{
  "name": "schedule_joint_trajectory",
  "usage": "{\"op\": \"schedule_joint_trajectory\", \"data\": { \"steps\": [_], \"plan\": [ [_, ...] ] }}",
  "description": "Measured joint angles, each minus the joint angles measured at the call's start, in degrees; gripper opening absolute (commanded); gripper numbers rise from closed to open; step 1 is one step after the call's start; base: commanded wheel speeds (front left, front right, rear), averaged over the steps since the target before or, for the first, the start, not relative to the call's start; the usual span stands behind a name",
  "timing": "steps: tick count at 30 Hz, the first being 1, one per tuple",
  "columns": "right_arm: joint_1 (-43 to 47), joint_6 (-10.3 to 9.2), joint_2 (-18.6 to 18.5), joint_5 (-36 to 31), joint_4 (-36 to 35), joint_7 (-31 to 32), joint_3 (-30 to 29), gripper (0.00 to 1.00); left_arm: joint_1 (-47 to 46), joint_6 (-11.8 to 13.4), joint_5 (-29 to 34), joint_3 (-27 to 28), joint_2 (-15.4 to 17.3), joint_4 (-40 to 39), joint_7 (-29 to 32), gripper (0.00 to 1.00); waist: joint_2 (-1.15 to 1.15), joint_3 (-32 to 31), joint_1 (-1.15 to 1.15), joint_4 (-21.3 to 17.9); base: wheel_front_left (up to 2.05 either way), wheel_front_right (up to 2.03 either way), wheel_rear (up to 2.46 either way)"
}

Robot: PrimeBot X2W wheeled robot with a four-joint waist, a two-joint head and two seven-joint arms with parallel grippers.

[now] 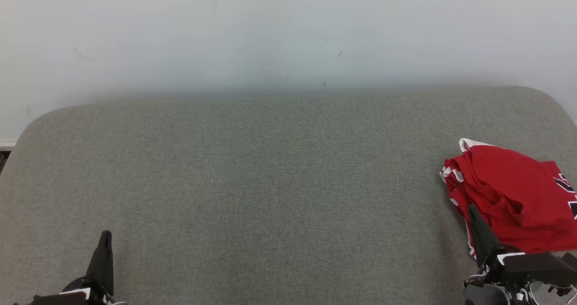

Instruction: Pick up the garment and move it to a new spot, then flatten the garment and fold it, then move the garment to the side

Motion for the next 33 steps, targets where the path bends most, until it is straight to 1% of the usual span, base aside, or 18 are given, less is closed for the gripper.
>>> {"op": "schedule_joint_trajectory", "data": {
  "steps": [33],
  "plan": [
    [0.0, 0.24, 0.0, 0.0, 0.0, 0.0, 0.0, 0.0, 0.0, 0.0, 0.0, 0.0, 0.0, 0.0, 0.0, 0.0, 0.0, 0.0, 0.0, 0.0, 0.0, 0.0, 0.0]
  ]
}}
